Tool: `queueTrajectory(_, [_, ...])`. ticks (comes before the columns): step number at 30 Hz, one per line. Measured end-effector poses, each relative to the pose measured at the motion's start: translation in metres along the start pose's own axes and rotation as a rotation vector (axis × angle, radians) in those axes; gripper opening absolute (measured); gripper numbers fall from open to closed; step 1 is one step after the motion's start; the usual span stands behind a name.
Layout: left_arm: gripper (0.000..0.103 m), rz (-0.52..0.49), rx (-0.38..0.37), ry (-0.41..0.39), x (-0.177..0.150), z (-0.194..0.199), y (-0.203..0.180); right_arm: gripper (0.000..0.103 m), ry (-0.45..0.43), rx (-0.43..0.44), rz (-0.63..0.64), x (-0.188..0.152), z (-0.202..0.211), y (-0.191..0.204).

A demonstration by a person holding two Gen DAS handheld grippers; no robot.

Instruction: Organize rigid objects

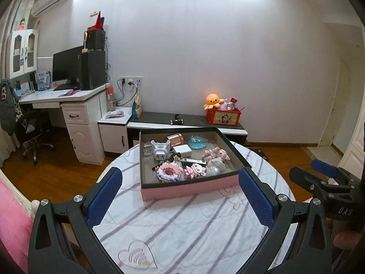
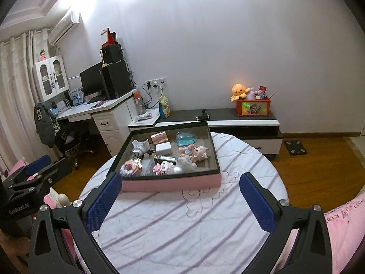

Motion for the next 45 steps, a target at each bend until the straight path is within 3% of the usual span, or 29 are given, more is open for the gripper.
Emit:
queueTrajectory(13, [0.103,0.039,-0.003,0.009,-0.044,0.034,-0.016,0.103,0.005,-0.067,0.015,-0.056,0.036,0.000])
queueTrajectory(45, [0.103,0.053,0.031,0.018,-0.056,0.046,-0.014,0.103,-0.010,-0.069,0.012,-0.056,0.037,0.004])
Point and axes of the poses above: each gripper's, at about its wrist camera, not at the fingertips, and z roughly against the way its jaws point, y to its left, x to its top, the point moved 3 cm from there along -z, roughly the way its jaws point, and after that the axes turned 7 degrees about -z, right-handed, at the moved point
